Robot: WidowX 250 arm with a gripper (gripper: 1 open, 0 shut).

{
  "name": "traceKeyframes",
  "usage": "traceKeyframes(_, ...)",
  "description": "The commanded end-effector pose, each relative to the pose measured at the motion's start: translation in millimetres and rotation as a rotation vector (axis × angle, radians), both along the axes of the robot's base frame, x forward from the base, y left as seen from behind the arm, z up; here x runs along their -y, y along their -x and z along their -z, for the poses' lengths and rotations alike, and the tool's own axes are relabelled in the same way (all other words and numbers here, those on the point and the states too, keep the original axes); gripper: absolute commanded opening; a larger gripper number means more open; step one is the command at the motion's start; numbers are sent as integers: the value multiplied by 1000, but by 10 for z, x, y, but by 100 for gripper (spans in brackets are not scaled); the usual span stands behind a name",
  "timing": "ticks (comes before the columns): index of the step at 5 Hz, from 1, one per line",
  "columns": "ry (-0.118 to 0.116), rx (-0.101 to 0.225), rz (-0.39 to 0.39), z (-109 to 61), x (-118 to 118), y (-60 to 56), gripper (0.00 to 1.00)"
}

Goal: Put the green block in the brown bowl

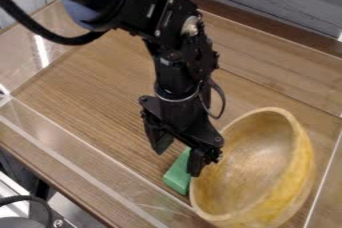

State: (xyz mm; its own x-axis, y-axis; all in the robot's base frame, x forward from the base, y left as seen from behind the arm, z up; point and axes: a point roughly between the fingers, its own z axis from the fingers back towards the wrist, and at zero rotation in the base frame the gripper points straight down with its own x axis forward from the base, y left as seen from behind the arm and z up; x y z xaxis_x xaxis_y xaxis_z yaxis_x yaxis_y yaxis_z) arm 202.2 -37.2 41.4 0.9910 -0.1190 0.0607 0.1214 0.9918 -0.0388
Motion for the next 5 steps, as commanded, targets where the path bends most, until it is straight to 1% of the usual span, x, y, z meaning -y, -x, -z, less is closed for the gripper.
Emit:
traceKeyframes(1,7,25,-9,-13,-19,-48,100)
traceKeyframes(2,8,25,-12,17,-37,-52,100)
traceKeyframes(3,9,24,-16,46,-48,-50,0)
traceKeyframes(5,11,-4,-24,-59,-64,-6,0)
